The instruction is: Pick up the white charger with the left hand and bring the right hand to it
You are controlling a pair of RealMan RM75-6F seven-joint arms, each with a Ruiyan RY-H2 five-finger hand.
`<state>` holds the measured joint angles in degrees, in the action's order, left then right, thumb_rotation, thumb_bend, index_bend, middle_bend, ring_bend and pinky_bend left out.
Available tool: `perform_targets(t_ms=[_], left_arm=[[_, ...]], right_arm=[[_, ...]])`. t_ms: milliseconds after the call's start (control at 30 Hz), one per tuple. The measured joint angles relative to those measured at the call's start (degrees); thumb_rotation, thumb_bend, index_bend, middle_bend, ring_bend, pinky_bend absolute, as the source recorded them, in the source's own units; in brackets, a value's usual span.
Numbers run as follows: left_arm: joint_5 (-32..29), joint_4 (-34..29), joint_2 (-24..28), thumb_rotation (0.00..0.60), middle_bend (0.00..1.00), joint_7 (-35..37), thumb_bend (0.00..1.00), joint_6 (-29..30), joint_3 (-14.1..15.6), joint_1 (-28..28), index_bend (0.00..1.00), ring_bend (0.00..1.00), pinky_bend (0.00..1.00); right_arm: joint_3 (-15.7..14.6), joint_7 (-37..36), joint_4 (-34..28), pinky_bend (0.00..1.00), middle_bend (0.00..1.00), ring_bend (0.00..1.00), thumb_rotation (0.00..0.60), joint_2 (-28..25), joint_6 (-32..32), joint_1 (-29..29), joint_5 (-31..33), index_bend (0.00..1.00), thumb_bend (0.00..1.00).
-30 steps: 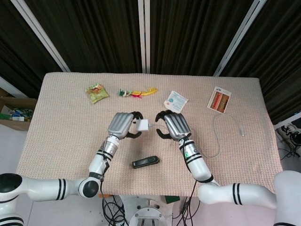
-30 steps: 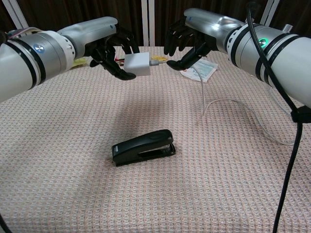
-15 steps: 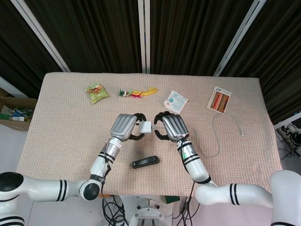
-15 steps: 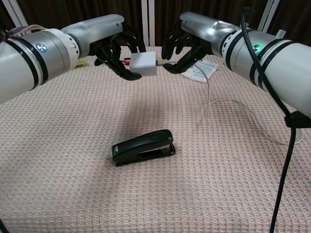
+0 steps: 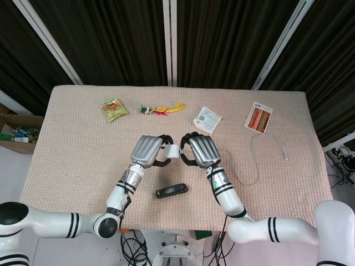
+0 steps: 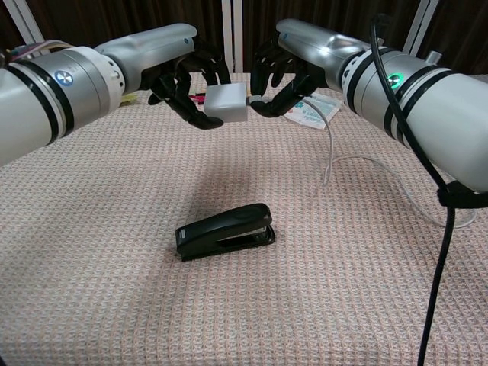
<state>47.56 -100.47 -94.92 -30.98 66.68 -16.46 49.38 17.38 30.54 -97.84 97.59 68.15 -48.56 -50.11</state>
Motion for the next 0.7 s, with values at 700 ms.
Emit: perform_targets(t_ms=[700], left_arm=[[-0.4, 3.2, 1.7, 0.6, 0.56, 1.6, 0.46, -0.3, 1.0, -1.1, 0.6, 0.72, 0.84]], right_arm=[[-0.8, 1.7, -1.0, 0.52, 0.45, 0.32, 0.6, -1.7, 1.8, 1.7, -0.2, 0.67, 0.46]])
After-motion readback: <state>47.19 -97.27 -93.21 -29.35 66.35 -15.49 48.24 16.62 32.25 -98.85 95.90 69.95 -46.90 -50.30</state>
